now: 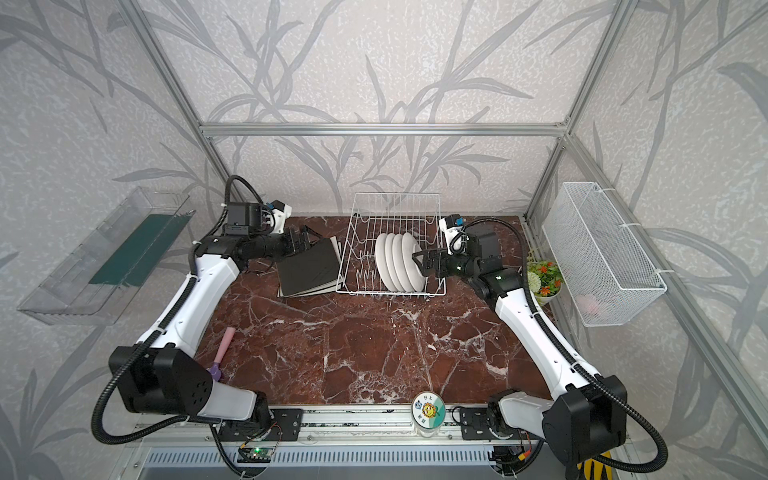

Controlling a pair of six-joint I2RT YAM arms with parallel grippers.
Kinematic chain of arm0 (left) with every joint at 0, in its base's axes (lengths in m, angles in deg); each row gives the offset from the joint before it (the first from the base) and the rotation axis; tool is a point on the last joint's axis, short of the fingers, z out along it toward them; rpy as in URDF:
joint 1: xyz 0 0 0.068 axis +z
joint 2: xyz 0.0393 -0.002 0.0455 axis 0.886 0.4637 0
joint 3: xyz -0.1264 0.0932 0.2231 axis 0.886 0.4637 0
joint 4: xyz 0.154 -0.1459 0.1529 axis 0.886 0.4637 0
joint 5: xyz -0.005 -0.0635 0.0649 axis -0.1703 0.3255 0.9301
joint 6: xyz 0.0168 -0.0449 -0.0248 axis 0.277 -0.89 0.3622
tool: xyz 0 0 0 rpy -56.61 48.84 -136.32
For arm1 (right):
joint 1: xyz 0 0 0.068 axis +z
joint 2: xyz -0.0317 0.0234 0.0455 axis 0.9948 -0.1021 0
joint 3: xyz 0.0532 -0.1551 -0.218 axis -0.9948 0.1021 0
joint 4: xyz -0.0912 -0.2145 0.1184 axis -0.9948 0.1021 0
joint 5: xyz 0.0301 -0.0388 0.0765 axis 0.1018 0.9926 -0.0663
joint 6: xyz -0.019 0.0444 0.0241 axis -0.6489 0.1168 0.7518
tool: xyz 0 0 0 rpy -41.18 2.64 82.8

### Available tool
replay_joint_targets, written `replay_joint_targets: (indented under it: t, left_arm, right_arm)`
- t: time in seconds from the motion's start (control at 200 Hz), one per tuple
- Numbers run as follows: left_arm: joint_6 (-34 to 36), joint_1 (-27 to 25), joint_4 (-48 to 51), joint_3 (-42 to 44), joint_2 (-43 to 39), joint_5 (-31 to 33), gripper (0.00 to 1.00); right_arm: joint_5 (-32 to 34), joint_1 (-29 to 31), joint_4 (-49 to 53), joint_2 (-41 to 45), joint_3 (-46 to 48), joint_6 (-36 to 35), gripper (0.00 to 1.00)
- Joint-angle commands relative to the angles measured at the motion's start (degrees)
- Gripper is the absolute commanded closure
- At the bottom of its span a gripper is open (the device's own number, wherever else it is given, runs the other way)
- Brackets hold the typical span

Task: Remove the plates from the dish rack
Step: 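Move the left gripper back into the rack to the patterned round plate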

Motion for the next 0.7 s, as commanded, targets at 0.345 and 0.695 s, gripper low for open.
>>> replay_joint_targets:
  t: [0.345, 0.695]
  left_arm:
    - [-3.2, -13.5, -2.6, -6.2, 9.4, 3.9, 0.12]
    - [-8.4, -18.6, -8.3, -8.7, 18.5, 4.5, 0.33]
  right_arm:
    - [3.0, 0.4, 2.0, 3.3, 0.7, -1.5, 0.01]
    - [3.7, 0.4, 3.0, 3.9, 1.1, -2.8, 0.01]
